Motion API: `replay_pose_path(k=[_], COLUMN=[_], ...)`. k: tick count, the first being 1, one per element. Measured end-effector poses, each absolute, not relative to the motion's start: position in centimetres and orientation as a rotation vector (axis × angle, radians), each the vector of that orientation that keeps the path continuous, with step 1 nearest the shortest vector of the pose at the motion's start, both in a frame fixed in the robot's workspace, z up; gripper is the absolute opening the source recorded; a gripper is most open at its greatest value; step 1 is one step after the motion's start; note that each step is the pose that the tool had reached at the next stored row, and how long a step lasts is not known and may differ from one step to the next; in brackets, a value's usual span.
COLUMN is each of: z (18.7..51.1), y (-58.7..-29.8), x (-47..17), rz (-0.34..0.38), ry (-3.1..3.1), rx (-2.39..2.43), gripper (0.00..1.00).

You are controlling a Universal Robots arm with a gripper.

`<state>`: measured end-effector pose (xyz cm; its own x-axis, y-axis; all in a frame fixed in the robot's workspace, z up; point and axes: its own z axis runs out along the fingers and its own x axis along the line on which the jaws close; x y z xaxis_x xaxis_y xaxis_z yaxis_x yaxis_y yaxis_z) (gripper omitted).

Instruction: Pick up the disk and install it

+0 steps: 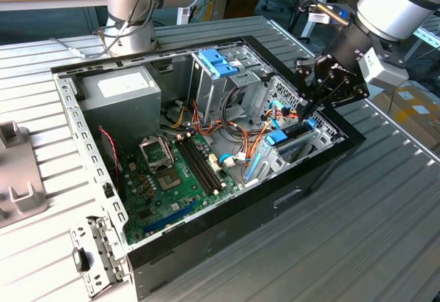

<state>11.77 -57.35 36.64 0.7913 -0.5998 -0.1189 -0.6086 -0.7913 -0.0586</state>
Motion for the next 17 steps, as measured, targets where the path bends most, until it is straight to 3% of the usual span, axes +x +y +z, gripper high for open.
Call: replay_pose_path(k=[17], z=[36.63], y=[-57.35], x=[11.77], rz=[0.143], ry=[0.986], rx=[-2.880], gripper=[0.17])
